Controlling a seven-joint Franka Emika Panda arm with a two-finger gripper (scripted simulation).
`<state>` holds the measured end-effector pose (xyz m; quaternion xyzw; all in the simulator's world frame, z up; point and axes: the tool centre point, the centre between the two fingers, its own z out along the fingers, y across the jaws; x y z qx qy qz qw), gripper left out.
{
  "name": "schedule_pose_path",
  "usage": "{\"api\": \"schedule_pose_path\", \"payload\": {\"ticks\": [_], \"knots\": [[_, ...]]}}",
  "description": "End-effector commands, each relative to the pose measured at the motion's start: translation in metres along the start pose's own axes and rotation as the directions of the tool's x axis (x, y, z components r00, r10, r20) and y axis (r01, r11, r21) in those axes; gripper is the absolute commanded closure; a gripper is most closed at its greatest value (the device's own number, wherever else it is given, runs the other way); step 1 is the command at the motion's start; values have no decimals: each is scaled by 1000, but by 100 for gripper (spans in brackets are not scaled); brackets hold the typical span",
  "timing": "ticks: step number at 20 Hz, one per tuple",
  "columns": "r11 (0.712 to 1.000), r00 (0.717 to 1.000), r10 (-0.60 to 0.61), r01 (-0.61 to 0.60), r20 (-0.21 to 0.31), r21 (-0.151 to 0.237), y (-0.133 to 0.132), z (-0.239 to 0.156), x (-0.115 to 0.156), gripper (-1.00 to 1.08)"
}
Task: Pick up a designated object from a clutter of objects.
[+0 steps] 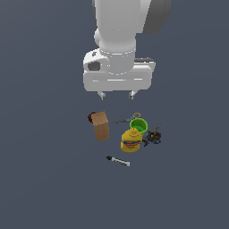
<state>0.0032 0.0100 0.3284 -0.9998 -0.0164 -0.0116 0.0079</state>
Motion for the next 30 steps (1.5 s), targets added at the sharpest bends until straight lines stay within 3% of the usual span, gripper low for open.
{"api": "schedule_pose_path", "payload": {"ticks": [1, 10, 16, 23, 30], "knots": [[1000, 1000, -14, 14, 1, -1, 0, 2, 2, -92], [990, 990, -140, 140, 6, -10, 2, 25, 20, -92], [959, 959, -283, 283, 13, -16, 3, 52, 39, -92], [886, 886, -463, 464, 23, -18, 4, 92, 62, -92], [779, 779, -627, 627, 31, -14, 4, 135, 81, -92]]}}
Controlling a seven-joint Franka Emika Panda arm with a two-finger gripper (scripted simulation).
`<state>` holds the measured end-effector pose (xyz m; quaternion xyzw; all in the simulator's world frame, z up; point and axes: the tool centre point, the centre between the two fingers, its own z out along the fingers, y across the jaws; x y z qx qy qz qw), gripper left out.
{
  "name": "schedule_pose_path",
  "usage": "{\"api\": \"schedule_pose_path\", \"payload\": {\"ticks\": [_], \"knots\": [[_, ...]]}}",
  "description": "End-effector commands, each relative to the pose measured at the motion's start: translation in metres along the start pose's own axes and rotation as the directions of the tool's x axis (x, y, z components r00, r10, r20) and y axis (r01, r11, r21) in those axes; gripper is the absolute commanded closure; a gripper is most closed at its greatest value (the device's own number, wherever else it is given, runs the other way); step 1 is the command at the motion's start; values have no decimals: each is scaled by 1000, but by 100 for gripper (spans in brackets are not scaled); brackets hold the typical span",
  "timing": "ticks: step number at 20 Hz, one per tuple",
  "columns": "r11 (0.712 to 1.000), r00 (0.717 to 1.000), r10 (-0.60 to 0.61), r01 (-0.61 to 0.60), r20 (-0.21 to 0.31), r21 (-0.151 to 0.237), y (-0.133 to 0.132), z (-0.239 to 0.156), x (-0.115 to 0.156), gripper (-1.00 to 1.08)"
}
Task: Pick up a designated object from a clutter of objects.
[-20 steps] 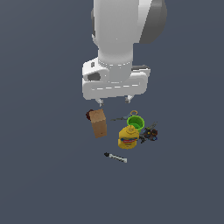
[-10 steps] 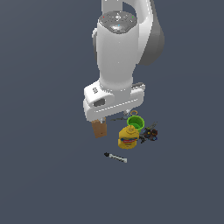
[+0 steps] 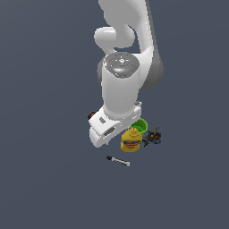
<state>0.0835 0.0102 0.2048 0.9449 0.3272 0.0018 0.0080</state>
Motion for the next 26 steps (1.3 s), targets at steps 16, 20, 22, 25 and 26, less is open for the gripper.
{"api": "schedule_pose_path", "payload": {"ticks": [16, 20, 22, 25, 26], "knots": [[893, 893, -450, 450, -4, 9, 16, 110, 30, -92], [861, 861, -509, 509, -7, 11, 17, 127, 33, -92], [848, 848, -530, 530, -8, 12, 17, 134, 34, -92], [833, 833, -553, 553, -10, 12, 17, 141, 35, -92], [829, 830, -558, 558, -10, 12, 17, 142, 36, -92]]}}
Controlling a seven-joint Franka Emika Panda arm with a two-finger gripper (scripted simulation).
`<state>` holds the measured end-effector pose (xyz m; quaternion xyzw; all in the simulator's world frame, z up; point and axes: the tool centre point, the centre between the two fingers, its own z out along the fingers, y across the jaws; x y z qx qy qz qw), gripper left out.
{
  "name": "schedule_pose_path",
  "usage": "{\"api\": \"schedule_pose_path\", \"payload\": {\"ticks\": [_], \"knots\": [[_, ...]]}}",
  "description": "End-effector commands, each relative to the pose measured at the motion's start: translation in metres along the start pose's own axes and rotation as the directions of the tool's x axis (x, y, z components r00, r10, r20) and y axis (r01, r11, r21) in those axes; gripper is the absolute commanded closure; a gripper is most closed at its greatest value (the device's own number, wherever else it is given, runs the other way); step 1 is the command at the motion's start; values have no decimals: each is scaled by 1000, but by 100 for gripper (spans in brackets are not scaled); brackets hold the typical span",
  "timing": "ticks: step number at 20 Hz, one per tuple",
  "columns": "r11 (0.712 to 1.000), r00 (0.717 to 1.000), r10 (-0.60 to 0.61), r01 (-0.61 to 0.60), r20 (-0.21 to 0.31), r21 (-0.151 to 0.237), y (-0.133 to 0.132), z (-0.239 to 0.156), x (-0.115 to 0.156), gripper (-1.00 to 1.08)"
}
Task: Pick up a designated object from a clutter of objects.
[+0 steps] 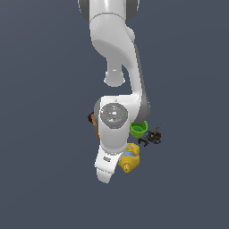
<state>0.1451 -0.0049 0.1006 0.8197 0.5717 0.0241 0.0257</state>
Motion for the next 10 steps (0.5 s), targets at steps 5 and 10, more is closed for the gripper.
{"api": "schedule_pose_path", "payload": {"ticks": [5, 10], "knots": [[997, 999, -43, 43, 7, 60, -26, 34, 10, -92], [997, 999, -45, 44, 7, 62, -28, 43, 11, -92]]}}
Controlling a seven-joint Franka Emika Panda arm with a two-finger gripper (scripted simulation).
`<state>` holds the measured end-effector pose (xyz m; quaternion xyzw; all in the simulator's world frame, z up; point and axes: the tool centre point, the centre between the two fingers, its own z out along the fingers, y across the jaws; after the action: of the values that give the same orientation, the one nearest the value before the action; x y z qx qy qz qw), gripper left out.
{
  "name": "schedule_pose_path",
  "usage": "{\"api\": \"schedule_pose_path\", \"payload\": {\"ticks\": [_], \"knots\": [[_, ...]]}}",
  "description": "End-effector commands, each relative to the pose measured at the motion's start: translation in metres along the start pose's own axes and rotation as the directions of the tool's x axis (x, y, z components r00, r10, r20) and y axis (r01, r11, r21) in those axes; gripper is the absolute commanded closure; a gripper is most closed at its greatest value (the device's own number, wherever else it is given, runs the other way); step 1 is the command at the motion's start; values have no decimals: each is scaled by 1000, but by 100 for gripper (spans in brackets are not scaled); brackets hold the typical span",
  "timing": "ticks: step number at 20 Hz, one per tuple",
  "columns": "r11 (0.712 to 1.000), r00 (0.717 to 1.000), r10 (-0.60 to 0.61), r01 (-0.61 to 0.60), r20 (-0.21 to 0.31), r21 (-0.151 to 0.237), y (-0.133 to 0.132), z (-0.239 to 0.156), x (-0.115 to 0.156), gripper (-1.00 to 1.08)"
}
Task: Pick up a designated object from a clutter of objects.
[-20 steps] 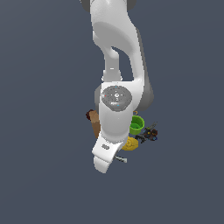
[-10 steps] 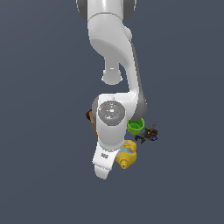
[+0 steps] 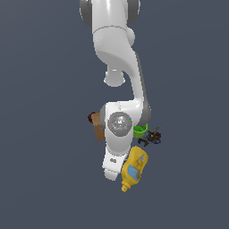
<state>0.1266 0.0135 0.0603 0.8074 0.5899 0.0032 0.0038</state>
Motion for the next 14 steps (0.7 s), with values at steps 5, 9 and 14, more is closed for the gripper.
{"api": "schedule_pose_path", "payload": {"ticks": [5, 9, 14], "knots": [[1000, 1000, -6, 6, 1, 7, -4, 32, 1, -92], [1000, 1000, -8, 8, 1, 9, -5, 47, 2, -92], [1000, 1000, -9, 9, 1, 10, -5, 51, 3, 108]]}}
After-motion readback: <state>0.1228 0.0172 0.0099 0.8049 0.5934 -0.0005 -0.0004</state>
